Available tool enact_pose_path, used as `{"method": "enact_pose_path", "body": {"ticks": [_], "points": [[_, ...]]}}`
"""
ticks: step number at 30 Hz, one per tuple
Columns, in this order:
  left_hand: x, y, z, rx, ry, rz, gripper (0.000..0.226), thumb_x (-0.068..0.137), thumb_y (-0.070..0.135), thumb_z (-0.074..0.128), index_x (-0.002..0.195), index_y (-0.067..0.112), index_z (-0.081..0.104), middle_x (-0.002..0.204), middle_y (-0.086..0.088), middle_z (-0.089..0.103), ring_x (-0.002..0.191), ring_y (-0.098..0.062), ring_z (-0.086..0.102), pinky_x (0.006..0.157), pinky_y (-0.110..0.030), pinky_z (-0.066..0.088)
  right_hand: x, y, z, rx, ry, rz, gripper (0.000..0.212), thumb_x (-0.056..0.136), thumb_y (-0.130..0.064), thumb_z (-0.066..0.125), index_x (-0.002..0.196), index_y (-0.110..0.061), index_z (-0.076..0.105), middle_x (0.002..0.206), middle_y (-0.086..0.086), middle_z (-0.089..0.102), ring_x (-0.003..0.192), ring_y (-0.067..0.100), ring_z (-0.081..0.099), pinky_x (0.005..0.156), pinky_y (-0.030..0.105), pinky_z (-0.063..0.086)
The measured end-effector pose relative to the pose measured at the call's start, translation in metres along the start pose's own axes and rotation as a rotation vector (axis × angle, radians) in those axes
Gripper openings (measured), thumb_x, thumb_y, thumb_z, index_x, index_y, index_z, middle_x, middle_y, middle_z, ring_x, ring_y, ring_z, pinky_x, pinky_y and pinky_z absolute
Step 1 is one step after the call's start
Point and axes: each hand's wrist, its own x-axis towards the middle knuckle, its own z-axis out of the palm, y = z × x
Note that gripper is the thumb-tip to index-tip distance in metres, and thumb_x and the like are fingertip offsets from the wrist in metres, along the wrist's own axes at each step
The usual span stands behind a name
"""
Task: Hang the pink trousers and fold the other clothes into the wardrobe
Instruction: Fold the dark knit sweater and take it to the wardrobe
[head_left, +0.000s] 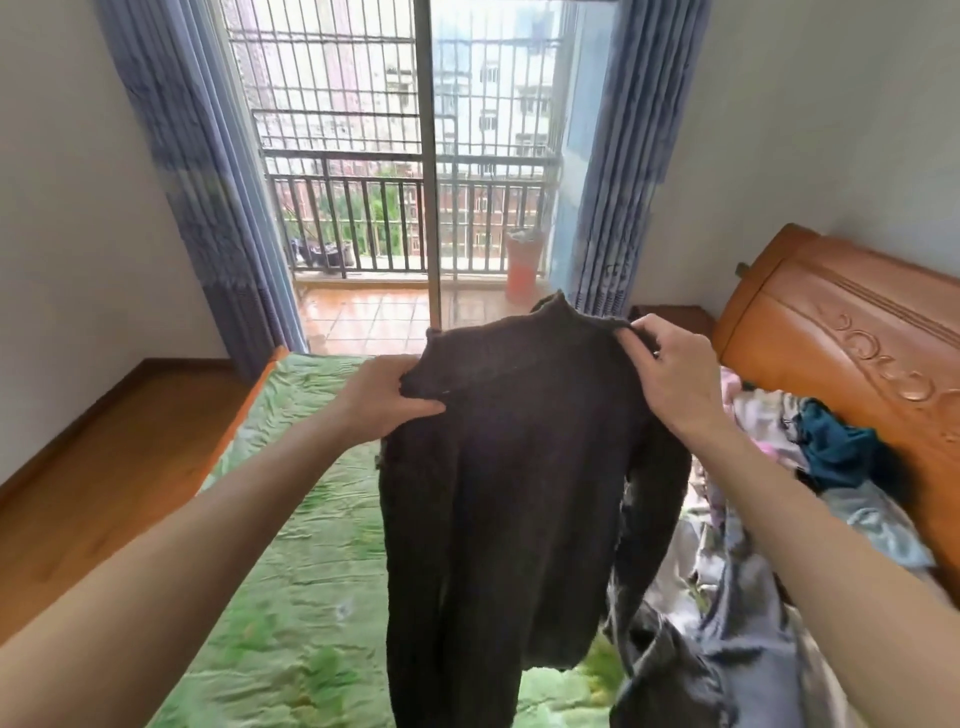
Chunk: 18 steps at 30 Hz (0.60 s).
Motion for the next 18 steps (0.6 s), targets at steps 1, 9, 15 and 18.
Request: {"method": "enact_pose_path", "body": {"ticks": [1,9,15,18], "points": [[0.001,-0.007,0.0,-0.008,-0.008,-0.019,0.024,0.079,0.032,0.086,0.1,0.025,0.08,0.088,0.011,0.079,0.085,-0.006,0.073,0.084,-0.04,0.06,-0.001,-0.002,0.002,-0.012,-0.015,-0.017,0.029,0.103,-0.041,0.06,0.096,-0.016,0.072,0.082,0.006,0.074,0.076,0.027,0.067,0.062,0.037,0.046],[-0.009,-0.049,0.012,0.06,0.003,-0.14,0.018,0.092,0.032,0.077,0.094,0.014,0.075,0.087,-0.004,0.074,0.087,-0.026,0.071,0.08,-0.045,0.057,-0.01,-0.011,0.015,-0.133,-0.115,-0.103,0.027,0.102,-0.043,0.061,0.099,-0.02,0.075,0.088,0.006,0.077,0.083,0.032,0.07,0.063,0.032,0.038],[-0.039,-0.038,0.004,-0.32,0.291,-0.187,0.015,0.102,0.023,0.066,0.106,0.008,0.07,0.097,-0.007,0.072,0.09,-0.016,0.068,0.077,-0.031,0.056,-0.026,-0.021,0.005,-0.046,-0.17,-0.153,0.026,0.102,-0.042,0.06,0.108,-0.021,0.072,0.096,0.001,0.077,0.079,0.019,0.068,0.065,0.027,0.049],[-0.059,-0.027,0.016,-0.454,0.439,-0.156,0.009,0.104,0.018,0.063,0.101,0.013,0.071,0.091,0.0,0.071,0.081,-0.002,0.065,0.072,-0.018,0.05,-0.054,-0.024,0.004,0.051,-0.154,-0.138,0.022,0.102,-0.038,0.061,0.107,-0.019,0.071,0.093,0.004,0.076,0.08,0.024,0.07,0.073,0.043,0.059]]}}
